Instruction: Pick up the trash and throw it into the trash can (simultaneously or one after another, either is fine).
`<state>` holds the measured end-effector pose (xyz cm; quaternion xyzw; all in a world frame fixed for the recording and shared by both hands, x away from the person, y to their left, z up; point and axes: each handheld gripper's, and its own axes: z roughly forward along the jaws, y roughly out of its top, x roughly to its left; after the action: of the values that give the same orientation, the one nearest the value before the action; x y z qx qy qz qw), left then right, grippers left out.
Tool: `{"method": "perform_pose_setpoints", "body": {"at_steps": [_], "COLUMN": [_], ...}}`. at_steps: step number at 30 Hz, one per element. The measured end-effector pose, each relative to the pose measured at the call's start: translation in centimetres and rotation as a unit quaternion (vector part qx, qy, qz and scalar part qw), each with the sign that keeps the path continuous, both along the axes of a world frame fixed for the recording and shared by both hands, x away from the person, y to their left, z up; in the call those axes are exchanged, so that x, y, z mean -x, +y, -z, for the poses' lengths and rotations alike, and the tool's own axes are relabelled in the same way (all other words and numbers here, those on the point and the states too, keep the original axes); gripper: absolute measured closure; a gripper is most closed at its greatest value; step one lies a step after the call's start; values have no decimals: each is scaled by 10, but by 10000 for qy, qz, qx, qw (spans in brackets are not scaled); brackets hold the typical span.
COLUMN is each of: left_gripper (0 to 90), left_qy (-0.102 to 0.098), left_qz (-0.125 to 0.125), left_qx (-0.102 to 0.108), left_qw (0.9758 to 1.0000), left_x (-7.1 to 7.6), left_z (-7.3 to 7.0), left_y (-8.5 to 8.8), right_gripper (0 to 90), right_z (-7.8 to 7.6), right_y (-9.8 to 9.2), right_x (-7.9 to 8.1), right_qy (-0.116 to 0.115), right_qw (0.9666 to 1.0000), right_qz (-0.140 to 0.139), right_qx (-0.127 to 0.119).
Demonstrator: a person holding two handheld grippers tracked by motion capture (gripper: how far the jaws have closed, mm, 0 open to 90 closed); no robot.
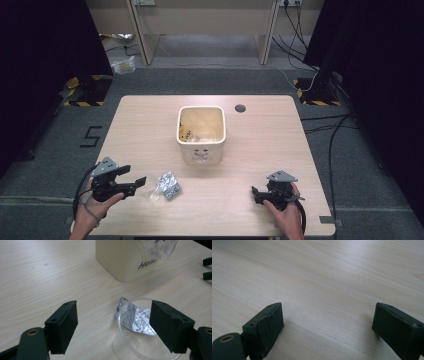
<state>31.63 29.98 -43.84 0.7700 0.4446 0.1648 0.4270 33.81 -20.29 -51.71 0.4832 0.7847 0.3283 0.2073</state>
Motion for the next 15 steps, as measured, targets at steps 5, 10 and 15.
{"method": "perform_pose_setpoints", "body": {"at_steps": [5, 10, 15], "left_gripper": [344, 475, 658], "left_qy": [82, 253, 219], "left_qz": [92, 244, 340], "left_qx": [-52, -117, -282], "left_qw": [9999, 9993, 9988], "left_x": [-5, -11, -10], "left_z": [6, 18, 21], "left_y": [-3, -5, -7], "right_gripper": [101, 100, 99], "right_z": [0, 0, 0], "right_y": [0, 0, 0], "right_x": [0, 0, 0], "right_qy": [2, -1, -1], "right_qw": [10000, 10000, 10000], "right_qz": [-1, -8, -9], "right_qx": [2, 4, 1]}}
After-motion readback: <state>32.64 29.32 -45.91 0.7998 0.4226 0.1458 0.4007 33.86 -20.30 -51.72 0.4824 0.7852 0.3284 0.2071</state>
